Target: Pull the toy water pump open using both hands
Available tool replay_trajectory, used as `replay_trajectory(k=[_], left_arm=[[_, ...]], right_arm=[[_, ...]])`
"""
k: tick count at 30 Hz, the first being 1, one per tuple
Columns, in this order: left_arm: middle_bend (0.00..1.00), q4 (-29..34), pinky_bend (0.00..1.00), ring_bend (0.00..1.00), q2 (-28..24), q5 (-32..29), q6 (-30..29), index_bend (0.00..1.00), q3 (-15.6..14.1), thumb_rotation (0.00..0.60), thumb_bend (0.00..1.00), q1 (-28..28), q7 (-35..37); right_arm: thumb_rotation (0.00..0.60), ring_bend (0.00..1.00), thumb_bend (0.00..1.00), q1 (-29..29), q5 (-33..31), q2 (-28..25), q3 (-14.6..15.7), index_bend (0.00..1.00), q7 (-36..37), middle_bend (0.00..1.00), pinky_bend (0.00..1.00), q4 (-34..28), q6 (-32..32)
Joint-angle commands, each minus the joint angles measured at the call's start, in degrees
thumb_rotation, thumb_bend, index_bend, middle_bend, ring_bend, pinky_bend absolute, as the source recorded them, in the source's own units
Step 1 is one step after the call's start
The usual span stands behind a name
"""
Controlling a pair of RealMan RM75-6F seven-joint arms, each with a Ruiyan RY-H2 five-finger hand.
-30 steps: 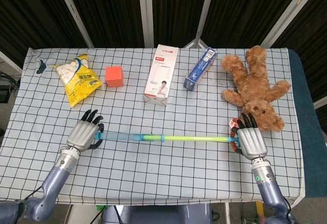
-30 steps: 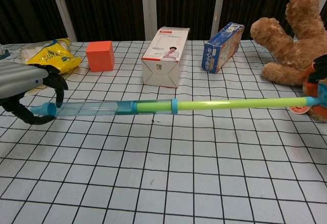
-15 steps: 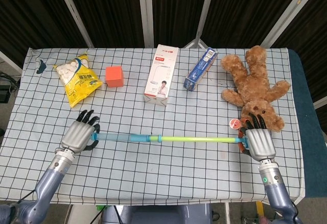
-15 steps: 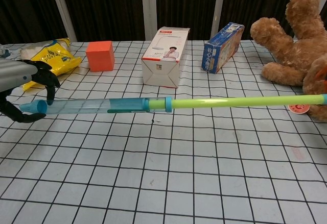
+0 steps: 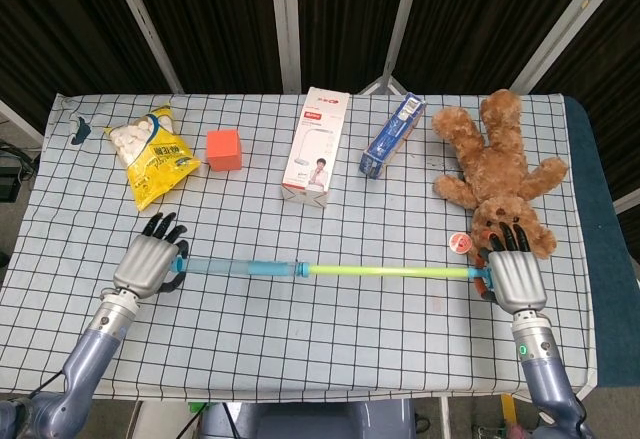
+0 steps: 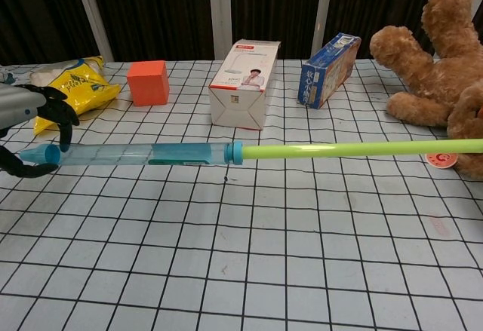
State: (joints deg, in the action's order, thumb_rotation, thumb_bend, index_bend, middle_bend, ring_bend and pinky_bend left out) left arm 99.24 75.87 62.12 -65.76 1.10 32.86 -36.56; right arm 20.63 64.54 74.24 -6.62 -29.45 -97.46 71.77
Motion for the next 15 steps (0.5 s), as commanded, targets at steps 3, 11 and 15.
replay_trajectory(k=[3, 11, 15], left_arm=[[0.18, 0.0, 0.01, 0.00, 0.0, 0.0, 0.2, 0.53, 0.0, 0.600, 0.52, -0.1, 0.0], [0.13, 0.8, 0.01, 0.00, 0.2, -0.8, 0.3, 0.23, -0.3, 0.600, 0.21, -0.4, -0.6], [0.11, 1.7, 0.01, 0.00, 0.1, -0.6, -0.1, 0.18, -0.6, 0.600, 0.19, -0.8, -0.5]], right_arm=[[0.600, 0.02, 0.43, 0.1, -0.4, 0.0, -0.2, 0.62, -0.4, 0.25, 0.00, -0.1, 0.1], [0.600, 0.00, 0.43, 0.2, -0.6, -0.7, 0.1, 0.18, -0.6, 0.06, 0.00, -1.0, -0.4], [0.600, 0.00, 0.43, 0.0, -1.0, -1.2, 0.2, 0.00, -1.4, 0.00, 0.00, -1.6, 0.0]])
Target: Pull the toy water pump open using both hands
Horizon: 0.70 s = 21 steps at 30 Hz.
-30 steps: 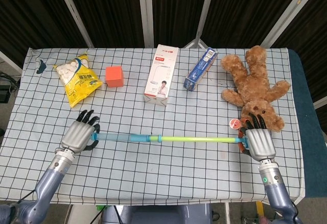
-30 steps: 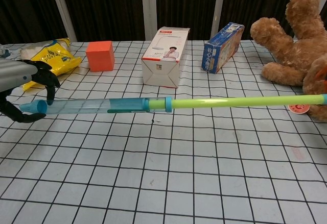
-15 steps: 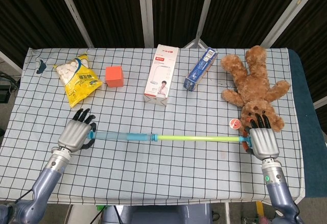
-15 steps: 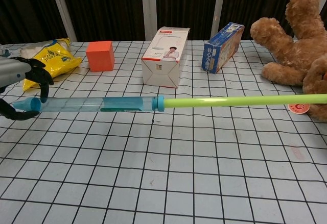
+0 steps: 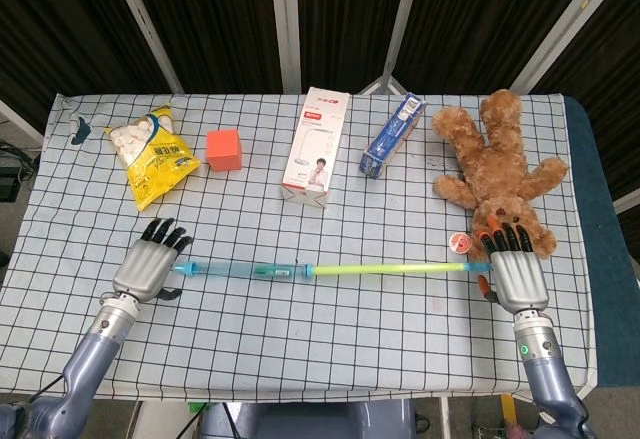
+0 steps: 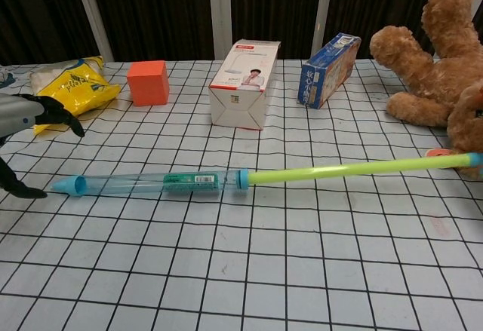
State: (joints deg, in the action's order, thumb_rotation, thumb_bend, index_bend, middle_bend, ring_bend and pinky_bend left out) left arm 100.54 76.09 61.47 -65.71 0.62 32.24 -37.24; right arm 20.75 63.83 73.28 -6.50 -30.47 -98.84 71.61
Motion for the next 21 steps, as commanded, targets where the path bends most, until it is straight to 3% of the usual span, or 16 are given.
replay_trajectory(k=[1, 12, 21], left_arm=[[0.11, 0.7, 0.01, 0.00, -0.3, 0.1, -0.2, 0.17, -0.2, 0.600, 0.19, -0.3, 0.3], [0.08, 4.7, 0.00, 0.00, -4.6, 5.9, -5.1, 0.15, -2.4, 0.600, 0.19, -4.9, 6.5], [0.01, 4.9, 0.00, 0.00, -10.7, 19.6, -15.8, 0.08, -9.2, 0.600, 0.18, -14.3, 18.4]], right_arm=[[0.600, 0.00, 0.43, -0.1, -0.9, -0.4, 0.1, 0.00, -0.9, 0.00, 0.00, -0.4, 0.1], [0.600, 0.00, 0.40, -1.8, 0.9, -2.7, 1.5, 0.00, 0.4, 0.00, 0.00, -2.8, 1.8], [0.600, 0.00, 0.37, -6.6, 10.7, -6.9, 5.9, 0.00, 5.4, 0.00, 0.00, -4.4, 7.5]])
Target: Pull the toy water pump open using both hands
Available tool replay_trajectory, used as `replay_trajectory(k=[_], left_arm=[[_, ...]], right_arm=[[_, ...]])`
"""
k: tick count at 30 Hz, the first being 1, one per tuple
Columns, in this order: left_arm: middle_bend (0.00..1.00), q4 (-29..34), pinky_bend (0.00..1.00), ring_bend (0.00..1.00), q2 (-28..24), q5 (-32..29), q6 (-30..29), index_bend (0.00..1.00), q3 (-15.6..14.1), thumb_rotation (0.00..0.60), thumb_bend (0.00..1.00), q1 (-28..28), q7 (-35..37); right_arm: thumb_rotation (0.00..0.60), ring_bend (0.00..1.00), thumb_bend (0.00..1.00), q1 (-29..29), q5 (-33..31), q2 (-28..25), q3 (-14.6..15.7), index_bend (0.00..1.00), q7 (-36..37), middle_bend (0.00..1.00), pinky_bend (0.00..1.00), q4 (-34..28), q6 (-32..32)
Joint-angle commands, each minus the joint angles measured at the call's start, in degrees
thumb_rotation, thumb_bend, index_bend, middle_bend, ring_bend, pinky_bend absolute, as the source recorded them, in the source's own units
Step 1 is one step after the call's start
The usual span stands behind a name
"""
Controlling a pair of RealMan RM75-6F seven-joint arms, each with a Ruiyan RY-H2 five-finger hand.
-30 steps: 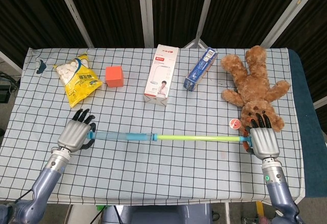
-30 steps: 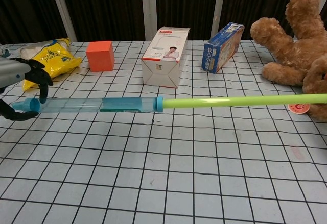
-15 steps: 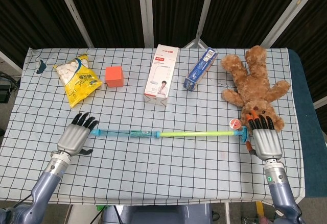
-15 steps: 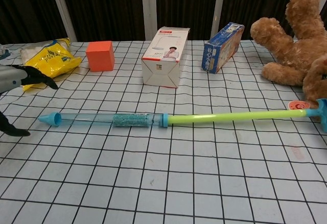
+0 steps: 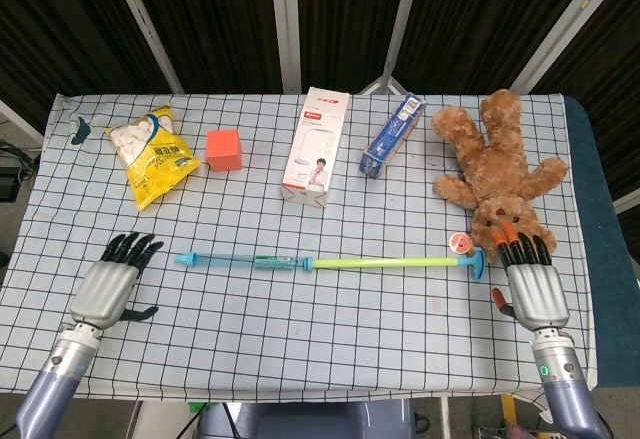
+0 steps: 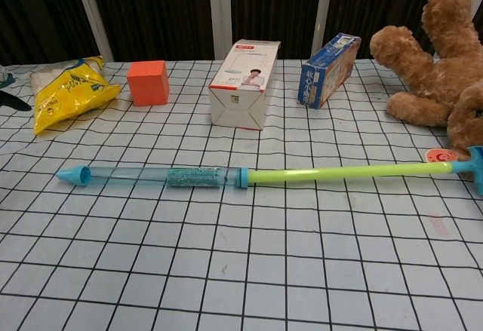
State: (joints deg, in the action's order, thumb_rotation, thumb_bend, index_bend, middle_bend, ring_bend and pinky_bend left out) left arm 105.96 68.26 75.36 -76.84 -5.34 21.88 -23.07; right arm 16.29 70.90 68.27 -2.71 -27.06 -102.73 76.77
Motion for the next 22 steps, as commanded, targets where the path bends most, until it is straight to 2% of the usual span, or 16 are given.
replay_trajectory(k=[1, 6, 14, 17, 22], left_arm=[[0.00, -1.0, 0.00, 0.00, -3.5, 7.2, -5.8, 0.07, -4.0, 0.600, 0.17, -4.9, 4.9], [0.00, -4.1, 0.00, 0.00, -6.1, 13.9, -12.9, 0.03, -6.9, 0.600, 0.15, -9.9, 9.1], [0.00, -8.5, 0.00, 0.00, -7.4, 15.5, -18.4, 0.00, -7.3, 0.600, 0.13, -14.9, 14.7], [0.00, -9.3, 0.00, 0.00, -7.6, 15.9, -19.9, 0.00, -6.9, 0.600, 0.13, -16.0, 16.0], [0.00, -10.4, 0.00, 0.00, -7.4, 16.4, -19.8, 0.00, -6.1, 0.600, 0.13, -16.5, 17.1]], right_arm=[[0.600, 0.00, 0.36, -2.6, 4.5, -2.4, 2.6, 0.00, 2.6, 0.00, 0.00, -0.5, 2.9], [0.600, 0.00, 0.31, -5.8, 10.3, -4.4, 5.2, 0.00, 6.6, 0.00, 0.00, 0.7, 6.7], [0.600, 0.00, 0.27, -11.2, 19.9, -5.4, 9.2, 0.00, 13.8, 0.00, 0.00, 5.8, 14.6], [0.600, 0.00, 0.27, -12.3, 20.3, -5.2, 9.1, 0.00, 16.0, 0.00, 0.00, 7.4, 16.2], [0.600, 0.00, 0.27, -12.5, 17.8, -5.4, 8.2, 0.00, 17.1, 0.00, 0.00, 7.1, 14.6]])
